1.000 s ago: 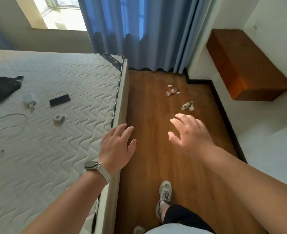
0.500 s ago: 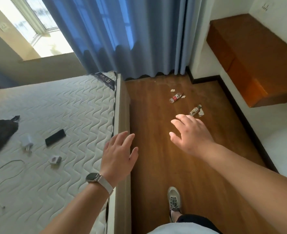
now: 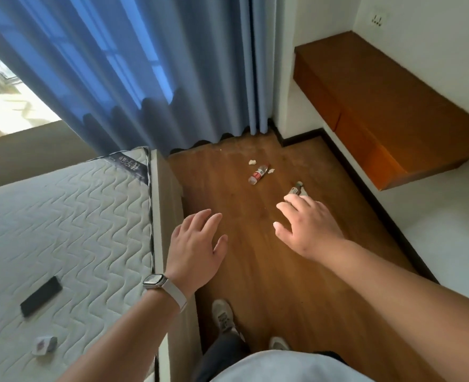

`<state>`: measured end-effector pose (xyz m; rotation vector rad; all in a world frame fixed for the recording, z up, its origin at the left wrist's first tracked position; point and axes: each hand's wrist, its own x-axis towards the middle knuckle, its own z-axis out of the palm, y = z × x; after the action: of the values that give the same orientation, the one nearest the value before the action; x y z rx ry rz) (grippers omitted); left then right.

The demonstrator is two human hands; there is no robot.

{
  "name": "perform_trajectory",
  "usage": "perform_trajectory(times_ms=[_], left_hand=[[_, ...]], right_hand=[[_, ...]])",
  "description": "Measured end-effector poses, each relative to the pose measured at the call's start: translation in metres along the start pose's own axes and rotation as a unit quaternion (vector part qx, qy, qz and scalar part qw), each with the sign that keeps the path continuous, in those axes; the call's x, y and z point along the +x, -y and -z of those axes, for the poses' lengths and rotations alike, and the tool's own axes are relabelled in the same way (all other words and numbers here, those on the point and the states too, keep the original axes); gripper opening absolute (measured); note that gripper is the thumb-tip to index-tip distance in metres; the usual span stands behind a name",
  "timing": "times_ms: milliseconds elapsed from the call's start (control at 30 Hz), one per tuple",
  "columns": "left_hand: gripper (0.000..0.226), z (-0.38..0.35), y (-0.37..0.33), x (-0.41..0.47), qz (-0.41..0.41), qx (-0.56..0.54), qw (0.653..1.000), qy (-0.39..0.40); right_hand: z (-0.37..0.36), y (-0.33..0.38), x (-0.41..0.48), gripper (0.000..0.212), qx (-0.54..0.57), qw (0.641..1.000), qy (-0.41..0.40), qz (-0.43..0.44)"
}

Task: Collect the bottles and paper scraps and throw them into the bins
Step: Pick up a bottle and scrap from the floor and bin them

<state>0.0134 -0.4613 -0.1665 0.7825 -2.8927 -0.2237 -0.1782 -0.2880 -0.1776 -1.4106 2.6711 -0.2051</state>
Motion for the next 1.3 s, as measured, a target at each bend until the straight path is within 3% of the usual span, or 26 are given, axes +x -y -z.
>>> perform_trajectory(times_ms=[700,933,1300], left_hand=[[0.042,-0.035,0.177,0.282,-0.085,-0.076,0.993,0.037],[0.043,-0.05,0.177,0.352,-0.124,-0.077,0.987,0.06],[0.042,-0.104,0.117,0.485,-0.165,-0.031,0.974,0.151]], right_hand=[[0.003,0.032,0.251,0.053,-0.037,0.985,0.049,-0.164],[0.004,0.0,0.28,0.053,-0.036,0.97,0.056,-0.232],[-0.041,-0.098,0.356,0.047,0.025,0.952,0.082,-0.293]])
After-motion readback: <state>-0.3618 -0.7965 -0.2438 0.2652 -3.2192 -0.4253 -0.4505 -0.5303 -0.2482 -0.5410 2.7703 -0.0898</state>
